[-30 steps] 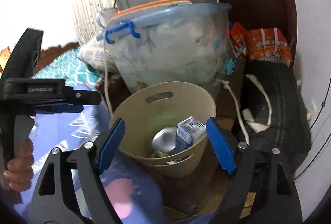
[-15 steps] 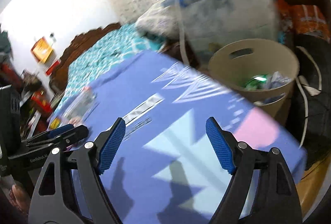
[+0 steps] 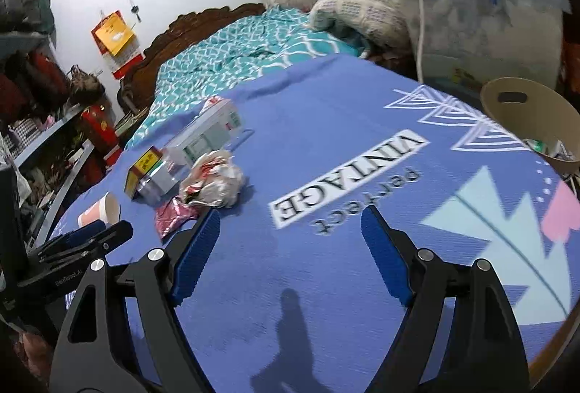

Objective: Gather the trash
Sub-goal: 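Return both grippers to the table above the crumpled paper, then grasp the crumpled white paper with the right gripper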

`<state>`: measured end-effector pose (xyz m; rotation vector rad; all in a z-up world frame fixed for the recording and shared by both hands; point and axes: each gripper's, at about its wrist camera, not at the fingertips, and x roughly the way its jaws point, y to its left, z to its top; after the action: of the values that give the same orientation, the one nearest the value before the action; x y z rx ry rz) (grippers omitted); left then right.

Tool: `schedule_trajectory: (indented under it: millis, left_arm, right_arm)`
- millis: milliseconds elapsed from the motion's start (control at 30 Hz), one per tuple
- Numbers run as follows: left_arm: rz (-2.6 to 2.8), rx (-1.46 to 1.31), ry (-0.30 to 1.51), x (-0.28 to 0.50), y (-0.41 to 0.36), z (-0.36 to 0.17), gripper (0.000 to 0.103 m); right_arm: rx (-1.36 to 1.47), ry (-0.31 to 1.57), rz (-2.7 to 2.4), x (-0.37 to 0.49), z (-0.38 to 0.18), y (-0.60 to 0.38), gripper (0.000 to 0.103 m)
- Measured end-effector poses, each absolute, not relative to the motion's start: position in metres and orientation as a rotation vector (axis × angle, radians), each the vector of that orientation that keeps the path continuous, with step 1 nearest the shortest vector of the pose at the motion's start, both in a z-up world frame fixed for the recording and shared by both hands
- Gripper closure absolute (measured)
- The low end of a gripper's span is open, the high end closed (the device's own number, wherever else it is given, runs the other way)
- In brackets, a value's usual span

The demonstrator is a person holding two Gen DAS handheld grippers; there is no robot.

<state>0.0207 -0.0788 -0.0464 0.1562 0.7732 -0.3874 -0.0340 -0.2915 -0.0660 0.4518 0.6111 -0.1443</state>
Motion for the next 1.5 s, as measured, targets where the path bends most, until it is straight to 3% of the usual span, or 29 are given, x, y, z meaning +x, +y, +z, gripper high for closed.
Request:
schedule_trajectory:
  millis: [333, 533, 733, 1500]
  left_arm:
    - [-0.32, 0.118, 0.783, 0.028, -0.049, -0.058, 0.028]
    - [-0.316, 0.1, 0.752, 0.024, -0.046, -0.055, 0.015]
    - [-0.336, 0.09, 0.731, 0.02, -0.046, -0.052, 0.01]
    - [-0.365, -0.041, 0.712, 0.025, -0.02, -0.049, 0.009]
  right_arm:
    - [0.422, 0.598, -0.111, -0.006, -0.064, -0.265, 0.023]
    - [0.399, 0.61, -0.095, -0.001, -0.066, -0.261, 0.023]
    - [0.408, 0.607, -0.082, -0.002, -0.067, -0.262, 0.023]
    - [0.528, 0.674, -0.046, 0.009, -0.083, -0.28, 0.023]
